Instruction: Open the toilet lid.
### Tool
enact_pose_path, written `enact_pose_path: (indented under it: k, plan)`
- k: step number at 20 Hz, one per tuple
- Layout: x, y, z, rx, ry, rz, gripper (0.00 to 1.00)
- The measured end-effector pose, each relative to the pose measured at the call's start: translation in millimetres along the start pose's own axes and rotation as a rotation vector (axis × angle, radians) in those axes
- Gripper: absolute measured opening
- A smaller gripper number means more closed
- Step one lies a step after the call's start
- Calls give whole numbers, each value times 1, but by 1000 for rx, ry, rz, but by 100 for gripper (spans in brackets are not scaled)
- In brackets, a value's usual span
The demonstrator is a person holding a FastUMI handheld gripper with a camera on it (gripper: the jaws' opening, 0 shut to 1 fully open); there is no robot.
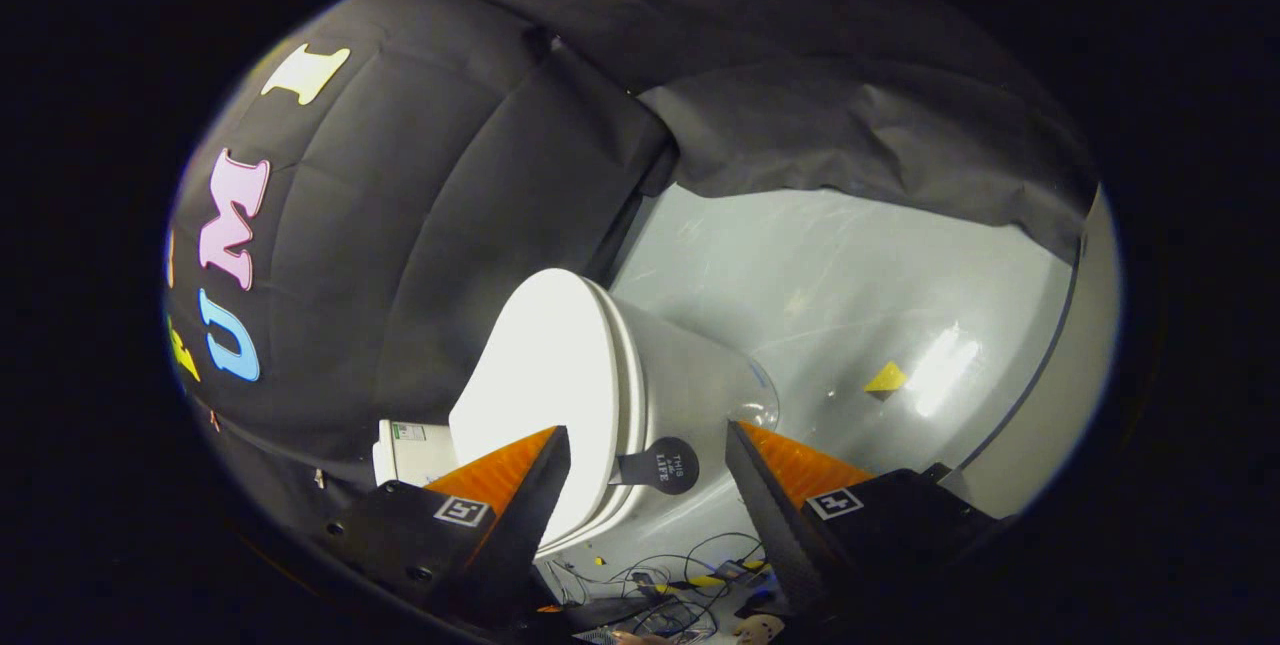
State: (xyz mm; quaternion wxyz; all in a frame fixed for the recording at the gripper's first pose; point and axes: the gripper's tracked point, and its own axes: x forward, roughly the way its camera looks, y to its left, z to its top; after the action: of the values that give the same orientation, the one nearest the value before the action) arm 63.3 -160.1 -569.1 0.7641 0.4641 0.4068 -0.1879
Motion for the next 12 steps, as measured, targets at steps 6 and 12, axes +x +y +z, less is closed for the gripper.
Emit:
enact_pose_path:
  k: [6,12]
  plan:
    - [26,-13,-18,96,111,41,99]
    - [36,-11,-30,163,179,108,87]
